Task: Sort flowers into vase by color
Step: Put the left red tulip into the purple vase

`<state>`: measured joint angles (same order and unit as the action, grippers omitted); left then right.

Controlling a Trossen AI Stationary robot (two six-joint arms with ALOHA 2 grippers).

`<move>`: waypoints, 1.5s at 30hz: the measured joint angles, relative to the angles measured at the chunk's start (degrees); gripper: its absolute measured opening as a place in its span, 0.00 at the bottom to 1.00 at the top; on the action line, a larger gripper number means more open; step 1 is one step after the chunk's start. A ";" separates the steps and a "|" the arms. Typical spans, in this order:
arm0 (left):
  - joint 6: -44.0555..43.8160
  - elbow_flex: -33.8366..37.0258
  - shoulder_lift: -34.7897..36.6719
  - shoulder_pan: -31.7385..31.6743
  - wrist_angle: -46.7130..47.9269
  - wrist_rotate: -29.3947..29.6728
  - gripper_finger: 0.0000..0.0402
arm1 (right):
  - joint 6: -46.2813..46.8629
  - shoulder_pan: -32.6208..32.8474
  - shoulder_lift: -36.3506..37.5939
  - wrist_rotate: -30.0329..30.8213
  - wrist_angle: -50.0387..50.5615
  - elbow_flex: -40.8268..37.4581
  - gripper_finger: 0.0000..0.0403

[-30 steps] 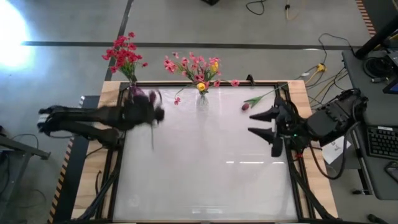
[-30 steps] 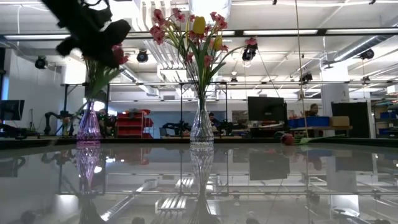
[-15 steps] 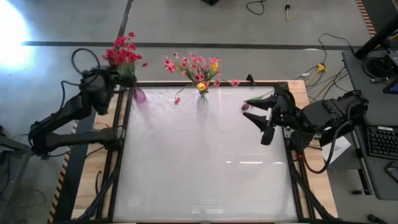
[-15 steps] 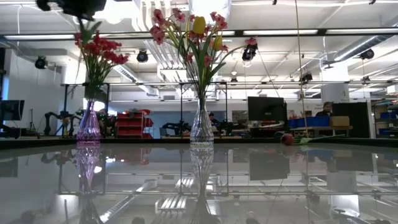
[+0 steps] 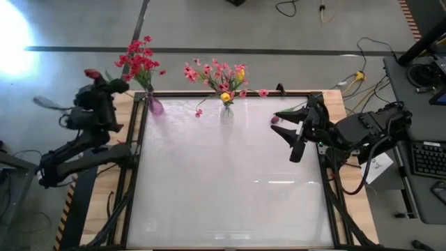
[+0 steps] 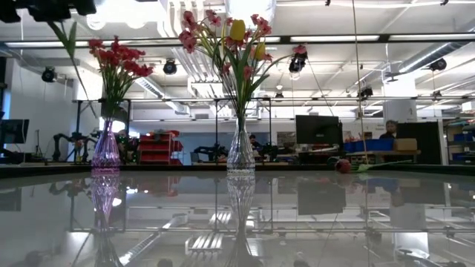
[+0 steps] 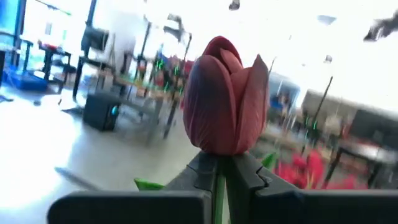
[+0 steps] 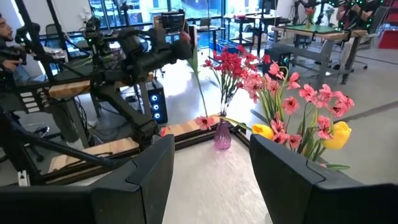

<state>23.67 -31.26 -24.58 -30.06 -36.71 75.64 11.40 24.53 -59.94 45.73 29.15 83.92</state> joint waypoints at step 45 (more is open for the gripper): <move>5.34 -0.21 -20.91 -10.34 -8.03 -35.47 0.00 | 4.20 0.07 -0.11 0.39 -1.58 0.00 0.50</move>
<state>29.01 -31.46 -45.49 -40.40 -44.74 40.16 15.59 24.60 -60.05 46.12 27.57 83.92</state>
